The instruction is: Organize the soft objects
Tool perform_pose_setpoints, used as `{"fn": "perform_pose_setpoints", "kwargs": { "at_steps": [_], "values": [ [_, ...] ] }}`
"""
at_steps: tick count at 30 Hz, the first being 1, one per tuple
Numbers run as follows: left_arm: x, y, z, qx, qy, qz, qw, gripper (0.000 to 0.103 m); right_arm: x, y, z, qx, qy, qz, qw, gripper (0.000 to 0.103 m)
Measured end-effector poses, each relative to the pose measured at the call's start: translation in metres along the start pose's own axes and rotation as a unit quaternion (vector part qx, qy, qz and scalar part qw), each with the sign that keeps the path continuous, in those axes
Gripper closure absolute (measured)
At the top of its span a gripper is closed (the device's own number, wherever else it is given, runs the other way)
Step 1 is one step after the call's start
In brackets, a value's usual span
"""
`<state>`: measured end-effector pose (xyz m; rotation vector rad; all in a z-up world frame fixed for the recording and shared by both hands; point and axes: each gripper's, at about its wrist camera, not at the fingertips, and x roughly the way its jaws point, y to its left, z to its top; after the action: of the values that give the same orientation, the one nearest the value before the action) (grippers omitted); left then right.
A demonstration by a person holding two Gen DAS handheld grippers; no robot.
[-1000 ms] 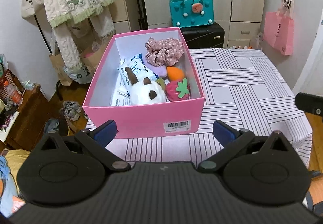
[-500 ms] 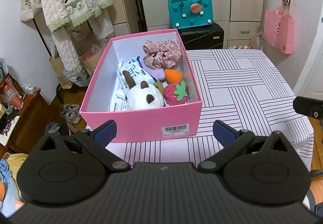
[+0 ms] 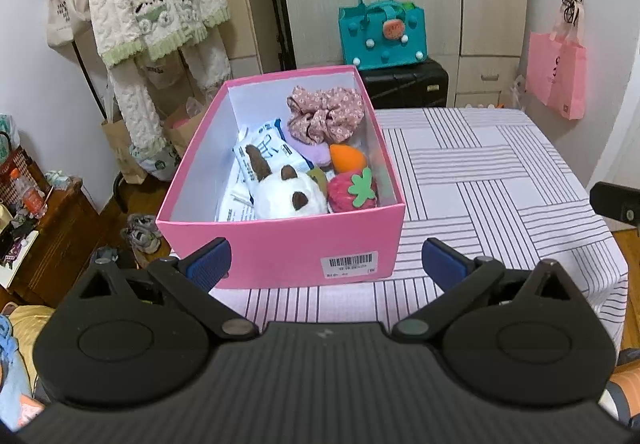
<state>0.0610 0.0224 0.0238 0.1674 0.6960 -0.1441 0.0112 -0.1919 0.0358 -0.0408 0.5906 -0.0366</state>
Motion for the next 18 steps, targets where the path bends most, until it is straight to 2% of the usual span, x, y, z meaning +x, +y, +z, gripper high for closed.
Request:
{"fn": "perform_pose_setpoints", "kwargs": {
  "at_steps": [11,18],
  "values": [
    [-0.006,0.001,-0.011,-0.010,-0.061,0.001,0.9981,0.000,-0.010,-0.002,-0.010,0.002,-0.056,-0.008,0.998,0.001],
    [-0.010,-0.002,-0.017,-0.002,-0.090,-0.014,0.9958,0.000,-0.010,-0.006,-0.014,0.012,-0.059,-0.012,0.998,0.001]
  ]
}}
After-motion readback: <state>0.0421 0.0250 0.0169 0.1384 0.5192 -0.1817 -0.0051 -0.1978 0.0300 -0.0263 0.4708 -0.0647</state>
